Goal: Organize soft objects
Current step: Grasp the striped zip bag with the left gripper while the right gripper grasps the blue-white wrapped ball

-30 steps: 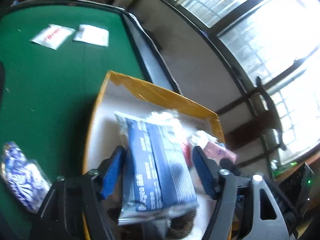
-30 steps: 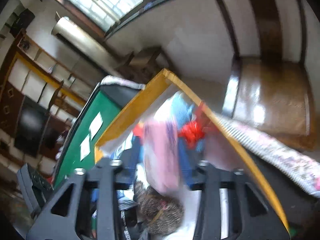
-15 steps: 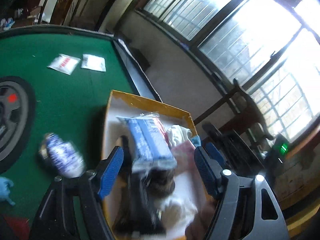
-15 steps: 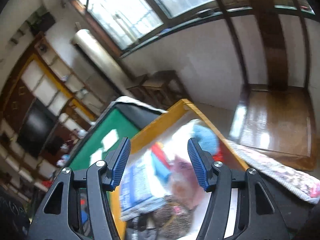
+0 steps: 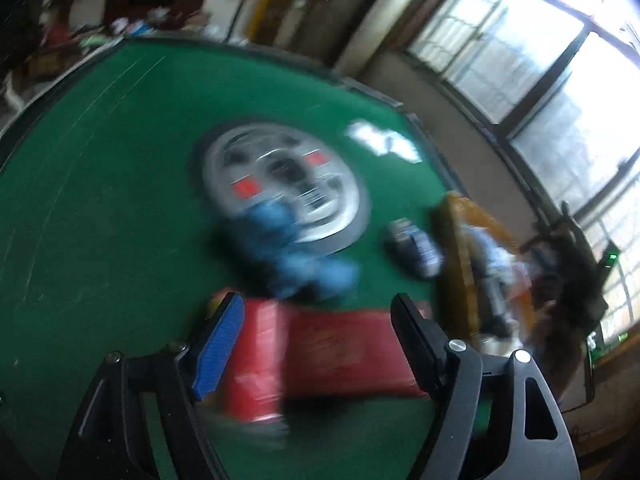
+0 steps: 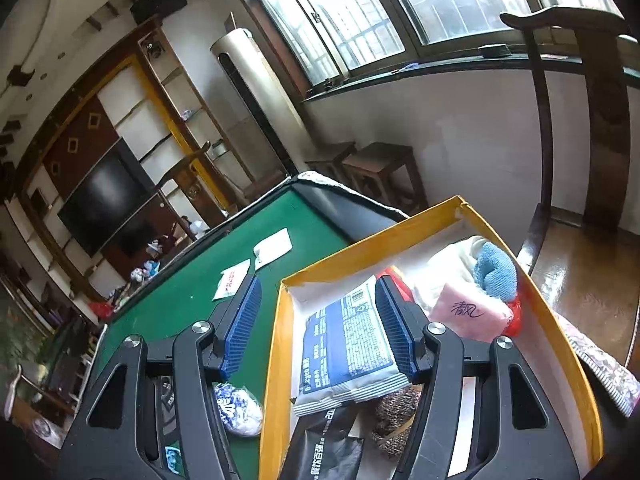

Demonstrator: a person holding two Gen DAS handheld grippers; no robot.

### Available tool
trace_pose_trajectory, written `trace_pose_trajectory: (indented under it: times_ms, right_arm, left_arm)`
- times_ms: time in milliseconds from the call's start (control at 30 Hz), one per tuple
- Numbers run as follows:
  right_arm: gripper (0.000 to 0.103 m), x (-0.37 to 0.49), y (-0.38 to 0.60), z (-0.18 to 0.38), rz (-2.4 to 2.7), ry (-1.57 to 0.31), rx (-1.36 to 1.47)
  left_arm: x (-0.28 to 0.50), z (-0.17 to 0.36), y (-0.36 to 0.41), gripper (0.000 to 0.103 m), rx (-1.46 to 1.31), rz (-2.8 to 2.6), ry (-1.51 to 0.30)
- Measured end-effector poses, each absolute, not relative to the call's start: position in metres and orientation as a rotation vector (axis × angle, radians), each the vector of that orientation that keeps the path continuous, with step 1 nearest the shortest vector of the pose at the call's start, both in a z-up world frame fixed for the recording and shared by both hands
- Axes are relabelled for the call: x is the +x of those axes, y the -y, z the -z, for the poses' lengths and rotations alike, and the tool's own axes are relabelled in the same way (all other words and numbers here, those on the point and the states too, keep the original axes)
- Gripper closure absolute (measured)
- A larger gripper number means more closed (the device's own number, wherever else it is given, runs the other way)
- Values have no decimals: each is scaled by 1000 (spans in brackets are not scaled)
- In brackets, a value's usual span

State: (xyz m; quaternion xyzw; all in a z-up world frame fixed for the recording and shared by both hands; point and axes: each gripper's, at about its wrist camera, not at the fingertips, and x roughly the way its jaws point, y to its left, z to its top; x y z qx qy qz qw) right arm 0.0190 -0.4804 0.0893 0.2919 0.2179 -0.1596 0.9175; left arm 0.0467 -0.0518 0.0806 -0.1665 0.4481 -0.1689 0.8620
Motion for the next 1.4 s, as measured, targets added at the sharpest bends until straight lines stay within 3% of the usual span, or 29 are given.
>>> trace_pose_trajectory:
  times_ms: [367, 400, 433, 467, 633, 833, 1000, 1300, 1400]
  right_arm:
    - [44, 24, 471, -85, 284, -460, 572]
    - [44, 24, 470, -86, 275, -458, 569]
    - [44, 24, 468, -87, 262, -455, 566]
    - [44, 25, 465, -87, 238, -453, 564]
    - [44, 39, 437, -86, 92, -494, 516]
    - [44, 68, 385, -65, 18, -682, 334]
    - [44, 87, 373, -43, -58, -816, 335]
    - [44, 138, 334, -6, 106, -1108, 39]
    - [52, 136, 334, -5, 82, -1108, 56]
  left_arm:
    - [50, -9, 24, 28, -377, 313, -1104]
    - [48, -9, 20, 36, -384, 315, -1081]
    - [47, -8, 19, 58, -384, 309, -1065]
    - [44, -9, 14, 59, -390, 305, -1049]
    - [41, -7, -14, 60, -487, 296, -985]
    - [43, -10, -41, 60, -514, 157, -889]
    - [48, -5, -37, 60, -502, 147, -901]
    - [45, -6, -32, 60, -444, 134, -899]
    - [45, -6, -30, 60, -438, 133, -900]
